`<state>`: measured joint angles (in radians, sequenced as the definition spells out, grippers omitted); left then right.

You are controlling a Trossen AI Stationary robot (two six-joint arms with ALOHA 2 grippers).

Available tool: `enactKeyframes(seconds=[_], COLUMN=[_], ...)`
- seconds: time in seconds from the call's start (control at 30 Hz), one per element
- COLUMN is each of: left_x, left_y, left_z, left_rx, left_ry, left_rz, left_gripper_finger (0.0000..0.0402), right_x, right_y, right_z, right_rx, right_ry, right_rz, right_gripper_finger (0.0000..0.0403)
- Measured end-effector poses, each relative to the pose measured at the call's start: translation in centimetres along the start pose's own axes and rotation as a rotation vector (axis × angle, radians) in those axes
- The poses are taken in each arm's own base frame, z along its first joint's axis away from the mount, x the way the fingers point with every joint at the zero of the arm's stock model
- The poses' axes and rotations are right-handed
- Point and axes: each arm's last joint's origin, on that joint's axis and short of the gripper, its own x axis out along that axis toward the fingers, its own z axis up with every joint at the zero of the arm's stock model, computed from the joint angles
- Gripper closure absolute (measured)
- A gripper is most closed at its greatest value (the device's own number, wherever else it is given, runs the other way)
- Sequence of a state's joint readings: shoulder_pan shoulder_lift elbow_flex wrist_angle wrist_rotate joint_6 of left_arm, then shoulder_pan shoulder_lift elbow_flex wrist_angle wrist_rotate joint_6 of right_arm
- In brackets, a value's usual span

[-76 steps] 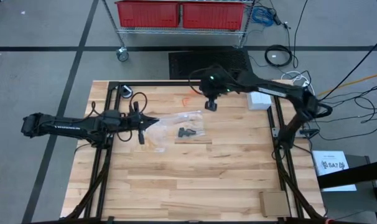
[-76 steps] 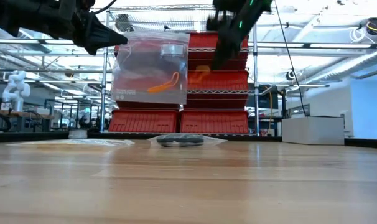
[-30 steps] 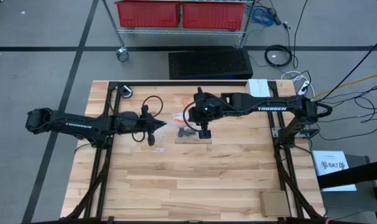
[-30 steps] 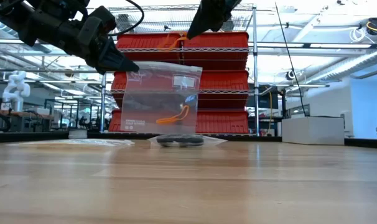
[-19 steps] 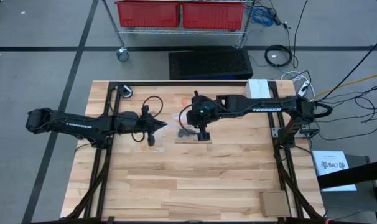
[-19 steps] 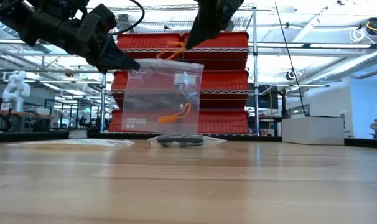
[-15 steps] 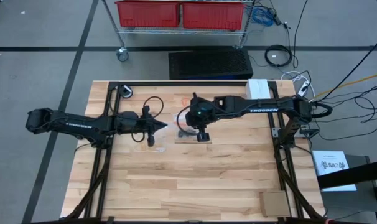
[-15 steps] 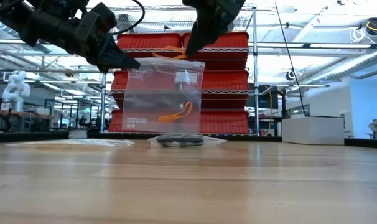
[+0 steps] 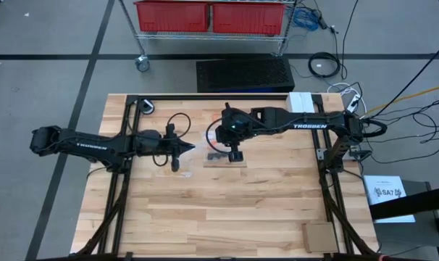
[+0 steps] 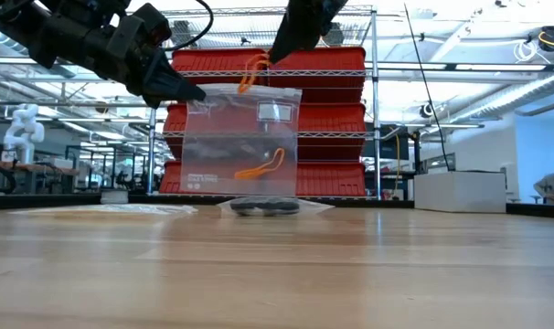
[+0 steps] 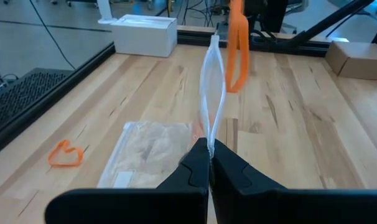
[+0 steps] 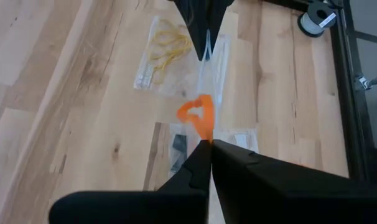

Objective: Sort rubber bands
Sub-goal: Put the right orange rubber band on the zip bag

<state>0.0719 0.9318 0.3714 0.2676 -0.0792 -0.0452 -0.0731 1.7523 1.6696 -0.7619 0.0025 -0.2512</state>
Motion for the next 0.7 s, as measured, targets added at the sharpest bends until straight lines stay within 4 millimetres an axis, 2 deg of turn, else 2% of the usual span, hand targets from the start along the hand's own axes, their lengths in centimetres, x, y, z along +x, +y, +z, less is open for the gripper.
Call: enactKeyframes(seconds=[0.7], left_x=[0.16], left_y=[-0.08], left_z=[-0.16], left_rx=[0.001], left_ry=[0.013], left_rz=[-0.023], left_gripper_finger=[0.0398], right_x=[-0.04], right_y=[0.03], right_z=[0.08], right_rx=[-0.015], right_ry=[-0.004], right_rz=[0.003], right_gripper_finger=[0.0403])
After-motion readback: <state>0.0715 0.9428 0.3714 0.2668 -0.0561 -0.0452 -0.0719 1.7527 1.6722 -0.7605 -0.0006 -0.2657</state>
